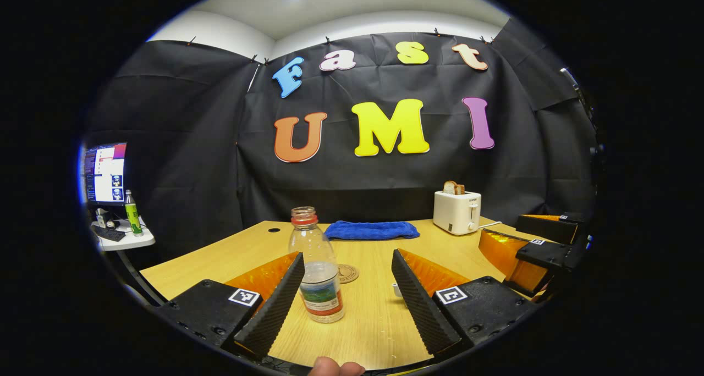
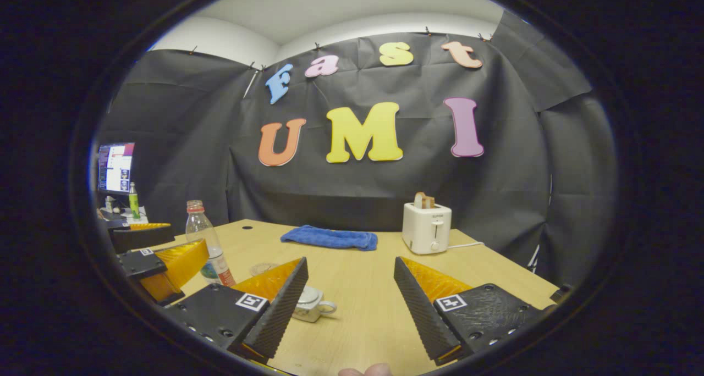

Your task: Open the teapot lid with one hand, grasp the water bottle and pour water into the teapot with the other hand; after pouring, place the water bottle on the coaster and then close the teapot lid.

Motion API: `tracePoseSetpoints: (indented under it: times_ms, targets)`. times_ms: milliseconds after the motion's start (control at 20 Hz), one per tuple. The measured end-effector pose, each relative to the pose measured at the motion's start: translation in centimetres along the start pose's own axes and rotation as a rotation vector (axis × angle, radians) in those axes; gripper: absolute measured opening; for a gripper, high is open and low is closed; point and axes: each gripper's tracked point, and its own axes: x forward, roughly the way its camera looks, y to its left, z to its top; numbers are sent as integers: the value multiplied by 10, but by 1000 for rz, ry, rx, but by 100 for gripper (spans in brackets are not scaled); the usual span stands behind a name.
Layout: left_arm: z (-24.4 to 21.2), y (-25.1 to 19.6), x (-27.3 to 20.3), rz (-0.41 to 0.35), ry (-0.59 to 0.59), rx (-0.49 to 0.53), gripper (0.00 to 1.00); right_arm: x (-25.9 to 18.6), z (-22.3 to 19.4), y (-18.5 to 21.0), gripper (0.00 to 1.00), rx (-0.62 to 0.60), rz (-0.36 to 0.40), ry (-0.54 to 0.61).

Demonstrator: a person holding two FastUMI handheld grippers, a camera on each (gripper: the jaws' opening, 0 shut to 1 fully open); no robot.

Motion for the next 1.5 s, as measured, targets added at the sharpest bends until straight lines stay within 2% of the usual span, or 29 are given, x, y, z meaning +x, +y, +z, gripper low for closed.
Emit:
tracePoseSetpoints:
  times_ms: [400,550,750,950,1050,1150,1200,1250,1350,1400,1500]
  targets:
    - [-7,39,-6,85,23,-5,100,55,-49,38,97,-66,84,95]
    - [-12,42,-5,87,34,-7,100,69,-63,52,96,-79,119,138]
    - [-19,48,-2,84,52,-26,100,81,-66,61,94,-87,123,150]
    - [-24,56,-2,98,64,-37,100,90,-69,64,68,-95,118,161]
    - [-29,59,0,99,75,-40,100,94,-77,66,47,-97,118,189]
    - [-30,59,0,97,76,-44,100,97,-75,70,32,-99,131,189]
    - [-30,60,1,96,75,-42,100,97,-78,73,12,-111,137,196]
    - [-32,60,2,95,72,-41,100,98,-78,73,7,-127,136,199]
    - [-35,57,4,75,75,-39,100,99,-75,74,7,-146,146,206]
    - [-37,55,5,62,82,-35,100,100,-79,73,0,-145,147,208]
    - [-44,55,5,55,94,-25,100,100,-77,74,0,-155,156,209]
